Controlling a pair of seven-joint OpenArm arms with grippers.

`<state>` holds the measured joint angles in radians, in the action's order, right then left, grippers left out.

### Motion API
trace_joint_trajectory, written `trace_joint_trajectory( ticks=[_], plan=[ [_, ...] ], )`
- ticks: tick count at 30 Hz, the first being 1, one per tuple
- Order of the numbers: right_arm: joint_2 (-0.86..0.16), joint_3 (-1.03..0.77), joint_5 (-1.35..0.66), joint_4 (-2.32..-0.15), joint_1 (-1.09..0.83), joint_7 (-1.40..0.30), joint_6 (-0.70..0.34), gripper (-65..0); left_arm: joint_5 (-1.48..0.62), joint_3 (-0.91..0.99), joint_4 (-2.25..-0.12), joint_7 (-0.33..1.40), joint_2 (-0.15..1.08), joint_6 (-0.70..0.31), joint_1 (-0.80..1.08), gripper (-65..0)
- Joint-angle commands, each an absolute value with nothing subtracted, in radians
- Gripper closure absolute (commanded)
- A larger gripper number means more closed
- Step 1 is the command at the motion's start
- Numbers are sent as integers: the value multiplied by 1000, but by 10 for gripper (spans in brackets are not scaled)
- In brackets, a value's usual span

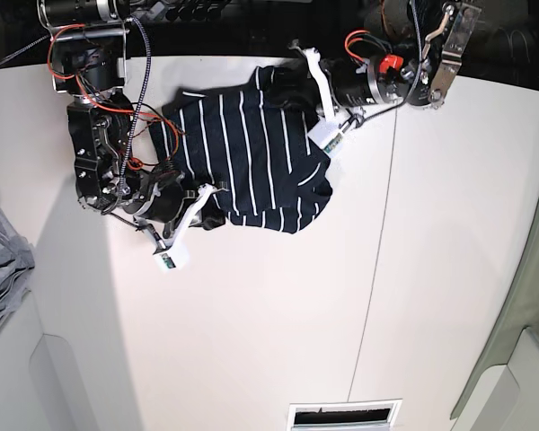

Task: Layout the t-shirt on the table in an organized manner, then fold the t-shirt properly
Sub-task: 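Grasp the bundle edges with both grippers and square them, then tuck the loose hem under the bundle with both grippers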

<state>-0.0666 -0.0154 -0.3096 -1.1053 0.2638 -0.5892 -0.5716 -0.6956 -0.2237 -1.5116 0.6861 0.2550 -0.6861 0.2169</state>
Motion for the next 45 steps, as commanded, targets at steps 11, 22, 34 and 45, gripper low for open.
trace_joint_trajectory(
  ticks=[11,22,34,45],
  plan=[
    [-127,-17,-529,-1243,106,-653,-584,0,-605,-209,-1260,656,278,-654,-72,-15],
    [-68,-17,-569,-1376,-65,-652,-591,0,-607,-209,-1192,654,280,-678,-233,-15],
    [-50,-69,-577,-1532,-58,-653,-590,0,-937,-209,-1419,836,423,-698,-243,-15],
    [30,-60,-556,-1567,-27,-655,-591,0,-870,-251,-1435,802,342,-698,-202,-15]
  ],
)
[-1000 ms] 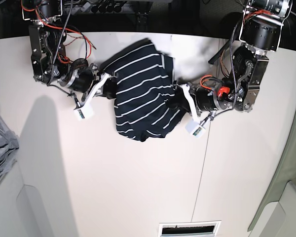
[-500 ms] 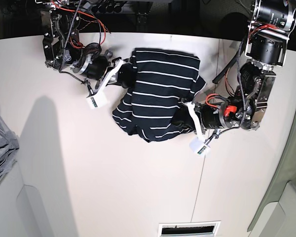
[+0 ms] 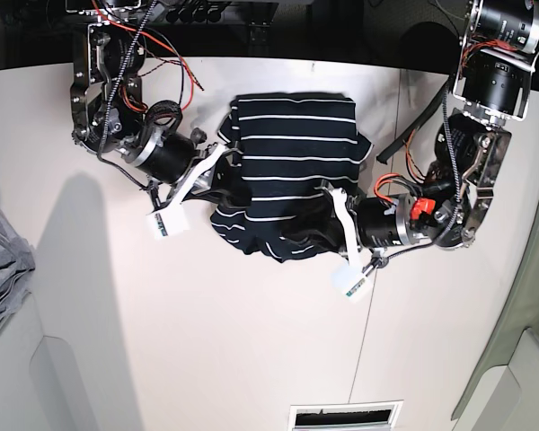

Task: Layout the t-shirt on the table in an organized manner, then fold the t-shirt properly
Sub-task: 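Tuck the loose hem under the bundle with both grippers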

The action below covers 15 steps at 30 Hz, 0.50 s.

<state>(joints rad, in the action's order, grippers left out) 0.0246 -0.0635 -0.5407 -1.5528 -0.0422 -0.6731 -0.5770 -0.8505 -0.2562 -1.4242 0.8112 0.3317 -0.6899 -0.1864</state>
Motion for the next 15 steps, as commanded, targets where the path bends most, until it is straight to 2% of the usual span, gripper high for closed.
trace_joint_trajectory(
  ticks=[1,8,12,15],
  plan=[
    [43,-47,-527,-1559,-19,-654,-591,0,-820,-251,-1408,767,334,-698,-196,-15],
    [46,67,-331,-1347,45,-570,-587,0,-596,-248,-1100,593,333,-698,-199,-15],
    [30,72,-329,-1192,78,-538,-587,0,-583,-248,-956,551,339,-698,-199,-15],
    [16,72,-329,-1159,72,-504,-588,0,-583,-248,-919,530,347,-698,-199,-15]
  ],
)
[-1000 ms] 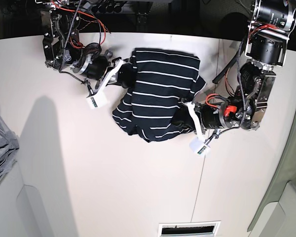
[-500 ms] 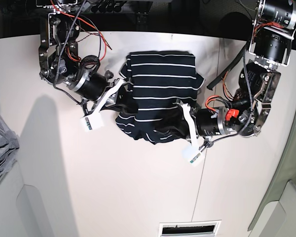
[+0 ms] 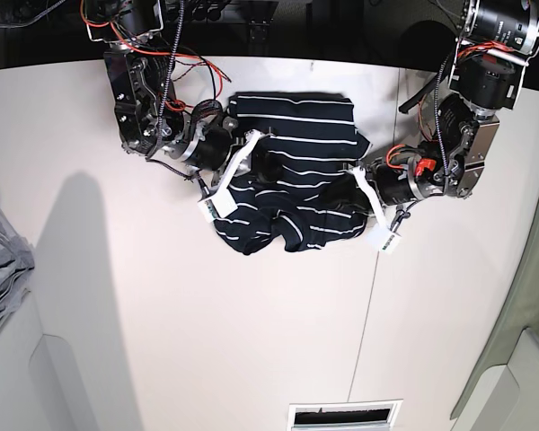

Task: Layout the t-shirt on the table in an organized manner, then fold the t-shirt properly
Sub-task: 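Tuck the loose hem under the bundle with both grippers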

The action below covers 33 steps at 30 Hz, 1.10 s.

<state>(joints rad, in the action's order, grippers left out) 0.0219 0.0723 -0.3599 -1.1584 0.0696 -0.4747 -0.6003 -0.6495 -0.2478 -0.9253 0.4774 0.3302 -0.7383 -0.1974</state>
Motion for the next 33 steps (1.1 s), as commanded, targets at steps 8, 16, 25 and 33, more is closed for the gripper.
trace_joint_trajectory(
  ticks=[8,16,25,33],
  plan=[
    [-12,72,-329,-1159,74,-506,-587,0,-583,-192,-928,541,397,-684,-210,-15],
    [-25,72,-329,-1159,74,-513,-587,0,-586,-74,-944,594,433,-685,-210,-15],
    [-25,72,-344,-1160,74,-513,-587,0,-971,-74,-1210,812,516,-698,-210,-15],
    [-25,72,-344,-1160,74,-513,-587,0,-959,-75,-1438,839,404,-698,-200,-15]
  ],
)
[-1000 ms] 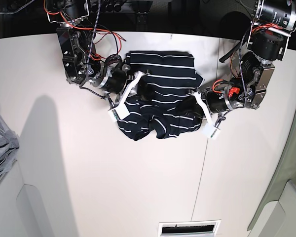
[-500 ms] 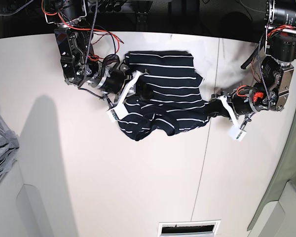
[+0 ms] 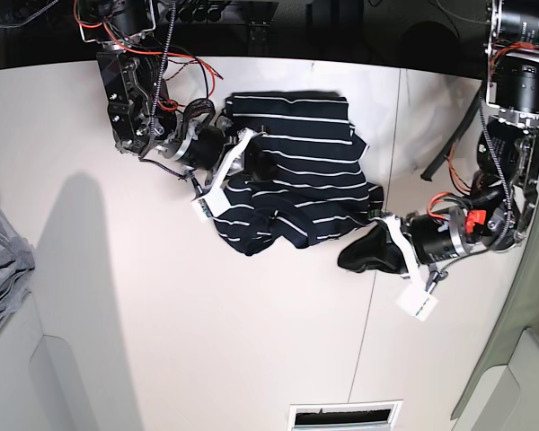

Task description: Layout the t-shirt on the table in an organized manner, then fold the t-shirt properly

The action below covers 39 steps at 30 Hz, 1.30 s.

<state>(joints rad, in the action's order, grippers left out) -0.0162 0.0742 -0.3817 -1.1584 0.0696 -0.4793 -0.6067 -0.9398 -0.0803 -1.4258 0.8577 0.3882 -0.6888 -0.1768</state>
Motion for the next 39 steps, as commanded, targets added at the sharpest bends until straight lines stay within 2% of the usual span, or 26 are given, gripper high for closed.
trace_joint_trajectory(
  ticks=[1,7,14,19,25,27,33,39],
  plan=[
    [-25,72,-344,-1160,75,-513,-587,0,-946,-76,-1430,839,382,-698,-196,-15],
    [-25,72,-343,-1160,75,-519,-587,0,-929,-211,-1322,805,310,-698,-194,-15],
    [-25,72,-343,-1160,74,-524,-587,0,-749,-275,-1240,603,310,-698,-198,-15],
    [-25,72,-339,-1160,74,-525,-587,0,-617,-275,-1044,459,308,-698,-256,-14],
    [-25,72,-337,-1160,74,-528,-587,0,-518,-274,-774,400,281,-698,-383,-14],
    [-25,72,-337,-1160,74,-535,-587,0,-496,-274,-717,379,286,-669,-416,-14],
    [-25,72,-345,-1164,75,-538,-587,0,-523,-274,-732,443,323,-698,-447,-14],
    [-25,72,-354,-1215,74,-540,-587,0,-796,-274,-889,653,356,-698,-422,-14]
  ],
)
